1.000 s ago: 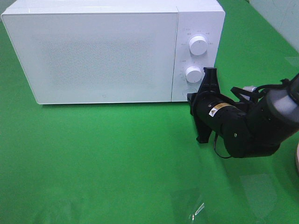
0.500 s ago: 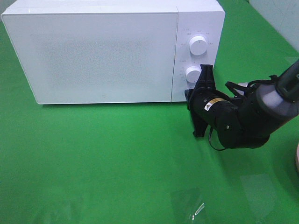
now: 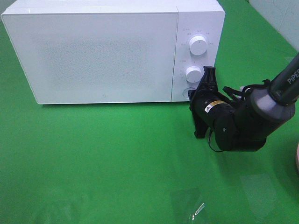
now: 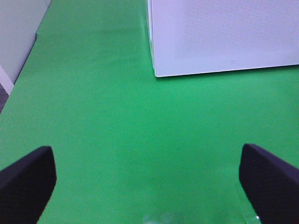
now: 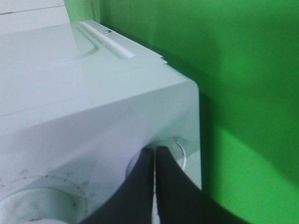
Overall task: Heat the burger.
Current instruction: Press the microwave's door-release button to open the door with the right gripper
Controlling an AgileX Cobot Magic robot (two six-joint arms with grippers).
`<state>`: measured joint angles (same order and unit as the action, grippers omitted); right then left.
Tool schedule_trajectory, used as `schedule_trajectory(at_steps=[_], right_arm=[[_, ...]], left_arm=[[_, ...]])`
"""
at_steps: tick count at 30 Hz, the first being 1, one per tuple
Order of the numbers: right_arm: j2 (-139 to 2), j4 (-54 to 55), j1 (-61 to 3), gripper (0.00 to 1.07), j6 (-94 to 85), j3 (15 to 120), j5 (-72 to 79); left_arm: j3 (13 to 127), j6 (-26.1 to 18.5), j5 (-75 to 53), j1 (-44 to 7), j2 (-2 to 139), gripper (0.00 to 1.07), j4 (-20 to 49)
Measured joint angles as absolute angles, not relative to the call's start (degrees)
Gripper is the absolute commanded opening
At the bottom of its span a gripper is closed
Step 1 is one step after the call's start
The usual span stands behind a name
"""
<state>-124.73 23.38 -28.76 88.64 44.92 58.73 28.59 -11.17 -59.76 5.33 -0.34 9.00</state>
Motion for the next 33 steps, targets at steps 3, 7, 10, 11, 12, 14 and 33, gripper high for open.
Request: schedule_trajectory(at_steps=[3,7,10,11,12,14,33], right_arm=[[-124.8,23.4,-28.8,0.0,88.6,45.5,58.9],[-124.8,23.6,-28.8,0.0,88.6,46.0,58.5],[-125.1,24.9,-29.2,0.0,88.3,46.6,58.1],[-125.1,24.9,-29.2,0.0,88.3,46.6,58.1],[-125.2,25.4,-29.4,0.0,87.8,46.8,58.5],[-125.4,25.5,-29.4,0.0,87.4,46.8,58.6],[-127.3,27.4,-29.4,0.0,85.1,50.3,57.4]], left_arm=[[28.6,-11.2,-59.8,5.3,-0.3,1.0,9.0],[28.6,-11.2,-59.8,5.3,-0.3,1.0,9.0],[28.6,-11.2,-59.8,5.3,-0.3,1.0,9.0],[28.6,-11.2,-59.8,5.3,-0.3,1.0,9.0],[28.6,-11.2,-59.8,5.3,-0.3,1.0,9.0],[28.6,-11.2,-59.8,5.3,-0.3,1.0,9.0],[28.6,-11.2,-59.8,5.3,-0.3,1.0,9.0]])
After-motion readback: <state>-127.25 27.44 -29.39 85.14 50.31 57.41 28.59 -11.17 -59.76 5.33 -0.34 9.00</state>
